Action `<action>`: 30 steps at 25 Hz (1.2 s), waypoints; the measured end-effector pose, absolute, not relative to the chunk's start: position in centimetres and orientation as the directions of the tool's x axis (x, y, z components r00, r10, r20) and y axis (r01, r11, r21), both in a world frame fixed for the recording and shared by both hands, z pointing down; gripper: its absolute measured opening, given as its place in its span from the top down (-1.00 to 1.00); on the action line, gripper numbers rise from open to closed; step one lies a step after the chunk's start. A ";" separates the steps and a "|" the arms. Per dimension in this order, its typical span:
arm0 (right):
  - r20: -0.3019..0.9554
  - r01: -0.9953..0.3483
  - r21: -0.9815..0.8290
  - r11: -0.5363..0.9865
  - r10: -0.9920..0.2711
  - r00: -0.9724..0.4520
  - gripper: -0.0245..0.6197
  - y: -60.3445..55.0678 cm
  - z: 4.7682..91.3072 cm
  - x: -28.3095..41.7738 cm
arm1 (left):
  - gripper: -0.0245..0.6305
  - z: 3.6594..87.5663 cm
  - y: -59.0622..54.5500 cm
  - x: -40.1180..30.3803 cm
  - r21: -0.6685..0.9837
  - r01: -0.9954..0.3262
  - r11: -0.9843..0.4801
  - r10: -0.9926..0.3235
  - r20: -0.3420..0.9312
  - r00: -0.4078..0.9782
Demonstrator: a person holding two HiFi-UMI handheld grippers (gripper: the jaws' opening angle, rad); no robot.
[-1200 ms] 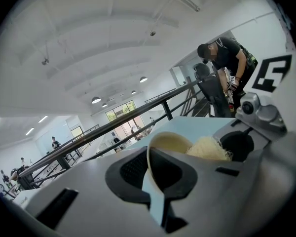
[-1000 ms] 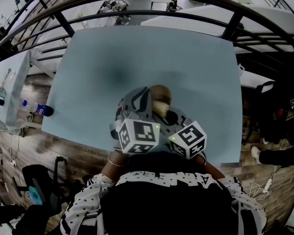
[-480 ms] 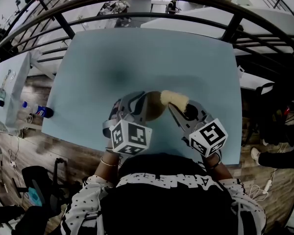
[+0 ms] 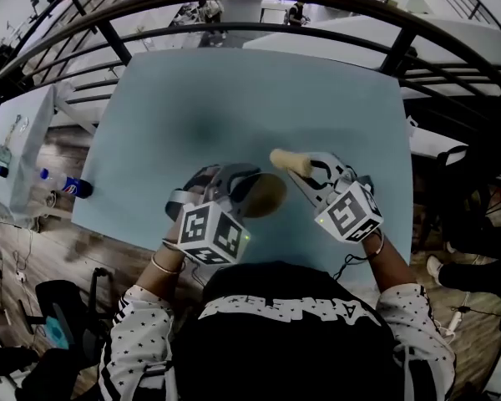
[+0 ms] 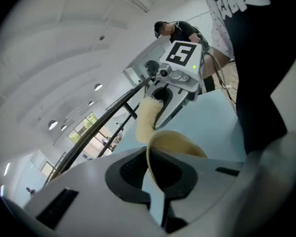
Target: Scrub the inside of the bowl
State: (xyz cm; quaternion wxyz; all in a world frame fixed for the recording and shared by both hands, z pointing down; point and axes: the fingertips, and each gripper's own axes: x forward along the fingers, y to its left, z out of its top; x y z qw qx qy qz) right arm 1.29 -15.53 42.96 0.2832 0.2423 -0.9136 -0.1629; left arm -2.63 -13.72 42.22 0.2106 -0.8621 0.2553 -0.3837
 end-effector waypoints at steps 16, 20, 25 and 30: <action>0.554 -0.029 0.578 0.815 -0.418 -0.720 0.75 -12.8 44.6 -0.6 | 0.85 42.1 -11.8 -1.3 -0.465 -0.153 -0.872 -0.441 0.611 0.657; 0.550 -0.044 0.571 0.820 -0.422 -0.721 0.75 -12.8 44.7 -0.4 | 0.85 42.1 -12.0 -1.3 -0.454 -0.173 -0.874 -0.444 0.603 0.663; 0.537 -0.089 0.554 0.827 -0.437 -0.721 0.75 -13.0 44.7 -0.3 | 0.85 41.7 -12.6 -1.6 -0.429 -0.236 -0.872 -0.467 0.581 0.667; 0.527 -0.154 0.508 0.848 -0.447 -0.722 0.75 -13.1 45.0 0.0 | 0.85 41.5 -13.0 -2.0 -0.394 -0.315 -0.863 -0.497 0.554 0.668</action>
